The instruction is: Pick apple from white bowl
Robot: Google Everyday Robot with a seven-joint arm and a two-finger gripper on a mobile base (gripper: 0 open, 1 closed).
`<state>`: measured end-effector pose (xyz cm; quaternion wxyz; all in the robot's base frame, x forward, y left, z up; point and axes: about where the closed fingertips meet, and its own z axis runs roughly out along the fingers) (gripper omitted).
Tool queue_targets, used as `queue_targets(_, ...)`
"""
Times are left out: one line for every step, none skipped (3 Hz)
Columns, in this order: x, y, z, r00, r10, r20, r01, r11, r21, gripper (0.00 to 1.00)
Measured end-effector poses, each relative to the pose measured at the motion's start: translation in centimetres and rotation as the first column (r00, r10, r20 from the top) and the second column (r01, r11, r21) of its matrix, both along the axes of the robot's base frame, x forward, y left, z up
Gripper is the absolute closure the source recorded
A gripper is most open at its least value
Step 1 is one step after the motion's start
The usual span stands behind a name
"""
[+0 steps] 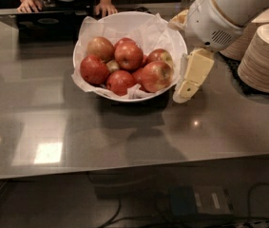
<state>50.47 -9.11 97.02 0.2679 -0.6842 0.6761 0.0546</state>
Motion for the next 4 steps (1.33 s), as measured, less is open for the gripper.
queue_targets(0.1,0.0,0.0,0.9996,-0.013,0.023,0.013,0.999,0.035,0.0)
queue_targets(2.6,1.2,0.5,0.9977,-0.011,0.067,0.002,0.991,0.135,0.0)
queue_targets(4.8,2.8,0.7,0.998,-0.011,0.062,-0.003,0.976,0.217,0.0)
queue_targets(6.4,4.0,0.7,0.999,-0.011,0.042,0.0,0.968,0.252,0.09)
